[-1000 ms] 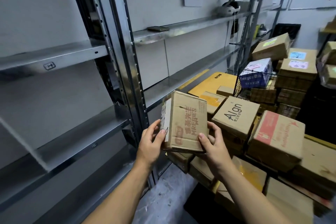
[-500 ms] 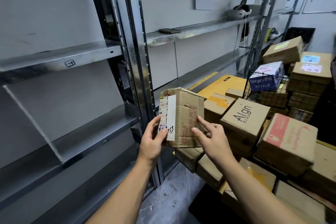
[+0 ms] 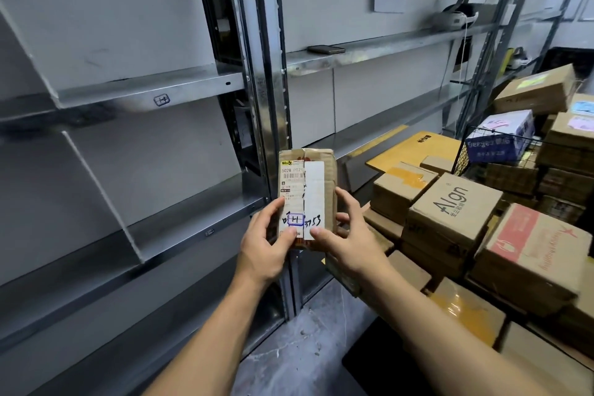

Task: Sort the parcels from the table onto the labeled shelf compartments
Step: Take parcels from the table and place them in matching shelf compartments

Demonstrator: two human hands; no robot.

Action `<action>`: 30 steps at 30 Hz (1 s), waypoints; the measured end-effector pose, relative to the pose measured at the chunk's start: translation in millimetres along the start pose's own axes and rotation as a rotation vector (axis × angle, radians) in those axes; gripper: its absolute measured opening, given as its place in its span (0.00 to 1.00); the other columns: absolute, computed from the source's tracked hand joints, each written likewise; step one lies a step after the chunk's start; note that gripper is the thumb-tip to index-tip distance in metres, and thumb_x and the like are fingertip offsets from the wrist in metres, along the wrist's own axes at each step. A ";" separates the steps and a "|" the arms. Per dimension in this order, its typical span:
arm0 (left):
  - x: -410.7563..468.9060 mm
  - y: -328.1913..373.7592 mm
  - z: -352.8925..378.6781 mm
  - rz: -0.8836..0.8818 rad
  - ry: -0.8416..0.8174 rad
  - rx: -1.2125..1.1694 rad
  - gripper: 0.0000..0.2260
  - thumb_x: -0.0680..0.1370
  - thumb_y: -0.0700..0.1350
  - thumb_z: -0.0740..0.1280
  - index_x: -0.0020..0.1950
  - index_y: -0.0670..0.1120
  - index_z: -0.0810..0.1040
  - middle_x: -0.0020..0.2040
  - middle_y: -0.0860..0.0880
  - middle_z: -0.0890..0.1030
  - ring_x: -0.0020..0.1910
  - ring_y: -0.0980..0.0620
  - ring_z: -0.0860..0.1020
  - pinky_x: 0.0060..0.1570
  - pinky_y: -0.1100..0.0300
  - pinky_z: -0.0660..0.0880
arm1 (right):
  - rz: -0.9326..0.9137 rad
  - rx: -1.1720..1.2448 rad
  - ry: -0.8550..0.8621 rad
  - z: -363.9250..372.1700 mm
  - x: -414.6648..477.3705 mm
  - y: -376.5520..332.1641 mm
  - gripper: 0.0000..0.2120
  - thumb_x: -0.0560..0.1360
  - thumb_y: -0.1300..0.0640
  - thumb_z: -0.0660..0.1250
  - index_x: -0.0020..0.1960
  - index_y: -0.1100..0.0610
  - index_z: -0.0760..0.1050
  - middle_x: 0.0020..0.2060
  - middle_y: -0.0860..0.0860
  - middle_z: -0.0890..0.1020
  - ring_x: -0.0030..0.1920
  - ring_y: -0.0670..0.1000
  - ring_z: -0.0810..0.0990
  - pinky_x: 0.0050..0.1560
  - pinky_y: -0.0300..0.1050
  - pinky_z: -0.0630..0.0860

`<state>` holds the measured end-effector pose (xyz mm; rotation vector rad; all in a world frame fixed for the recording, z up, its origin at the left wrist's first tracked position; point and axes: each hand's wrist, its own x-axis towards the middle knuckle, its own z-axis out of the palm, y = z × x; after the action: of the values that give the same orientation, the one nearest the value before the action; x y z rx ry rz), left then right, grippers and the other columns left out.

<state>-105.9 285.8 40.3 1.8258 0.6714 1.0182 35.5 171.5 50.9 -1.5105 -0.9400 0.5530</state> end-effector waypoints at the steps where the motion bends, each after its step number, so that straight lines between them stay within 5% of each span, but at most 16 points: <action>1: -3.3 1.1 -4.6 0.016 0.006 0.024 0.25 0.73 0.45 0.71 0.66 0.66 0.71 0.64 0.54 0.76 0.62 0.61 0.75 0.60 0.63 0.74 | 0.003 0.023 -0.005 5.7 -0.3 -0.4 0.39 0.65 0.39 0.77 0.66 0.21 0.57 0.64 0.44 0.74 0.66 0.52 0.76 0.60 0.60 0.79; 3: -10.3 3.8 -16.5 0.035 0.027 0.060 0.26 0.75 0.41 0.71 0.66 0.65 0.71 0.64 0.54 0.75 0.61 0.65 0.74 0.53 0.75 0.71 | -0.006 0.038 -0.011 18.5 1.1 -2.8 0.40 0.65 0.40 0.76 0.69 0.24 0.57 0.64 0.47 0.75 0.65 0.53 0.77 0.60 0.62 0.79; 7: -25.1 11.3 -52.2 0.059 0.076 0.202 0.25 0.76 0.40 0.71 0.68 0.60 0.69 0.64 0.55 0.74 0.61 0.64 0.73 0.56 0.77 0.67 | -0.032 0.031 -0.063 51.7 3.8 -12.3 0.38 0.67 0.39 0.76 0.67 0.24 0.56 0.60 0.42 0.76 0.62 0.48 0.78 0.60 0.59 0.79; 11: -51.0 14.1 -98.5 0.043 0.163 0.309 0.25 0.77 0.42 0.69 0.72 0.58 0.68 0.64 0.57 0.73 0.61 0.70 0.70 0.54 0.80 0.65 | -0.101 0.071 -0.167 98.6 -7.0 -31.5 0.37 0.73 0.49 0.76 0.68 0.28 0.55 0.56 0.33 0.73 0.54 0.28 0.75 0.52 0.38 0.79; 15: -84.6 24.0 -151.3 0.017 0.249 0.322 0.26 0.77 0.42 0.69 0.71 0.61 0.68 0.64 0.59 0.71 0.62 0.64 0.73 0.57 0.67 0.74 | -0.104 0.151 -0.255 150.9 -27.8 -51.4 0.36 0.74 0.53 0.75 0.70 0.30 0.57 0.57 0.39 0.76 0.59 0.43 0.78 0.59 0.54 0.81; 17: -106.5 33.4 -182.3 0.020 0.296 0.357 0.26 0.77 0.41 0.69 0.71 0.61 0.68 0.65 0.58 0.71 0.62 0.60 0.74 0.59 0.62 0.75 | -0.123 0.195 -0.294 180.2 -44.3 -65.7 0.35 0.74 0.53 0.75 0.67 0.27 0.58 0.57 0.39 0.77 0.57 0.42 0.79 0.59 0.56 0.81; 21: -164.4 55.4 -251.6 -0.011 0.344 0.503 0.26 0.77 0.44 0.69 0.73 0.59 0.67 0.66 0.60 0.70 0.62 0.64 0.72 0.62 0.61 0.72 | -0.107 0.344 -0.426 241.1 -93.4 -98.9 0.32 0.75 0.55 0.74 0.64 0.27 0.63 0.59 0.48 0.80 0.60 0.53 0.81 0.56 0.61 0.81; 30: -345.2 114.0 -409.3 -0.144 0.513 0.815 0.25 0.77 0.47 0.69 0.73 0.55 0.69 0.66 0.57 0.72 0.63 0.59 0.71 0.62 0.62 0.67 | -0.018 0.529 -0.740 378.5 -238.7 -165.3 0.31 0.79 0.64 0.68 0.71 0.39 0.59 0.58 0.52 0.79 0.54 0.54 0.84 0.44 0.46 0.83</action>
<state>-630.9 151.1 117.4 2.1369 1.6981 1.2279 -438.1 192.2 103.7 -0.8096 -1.2298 1.2841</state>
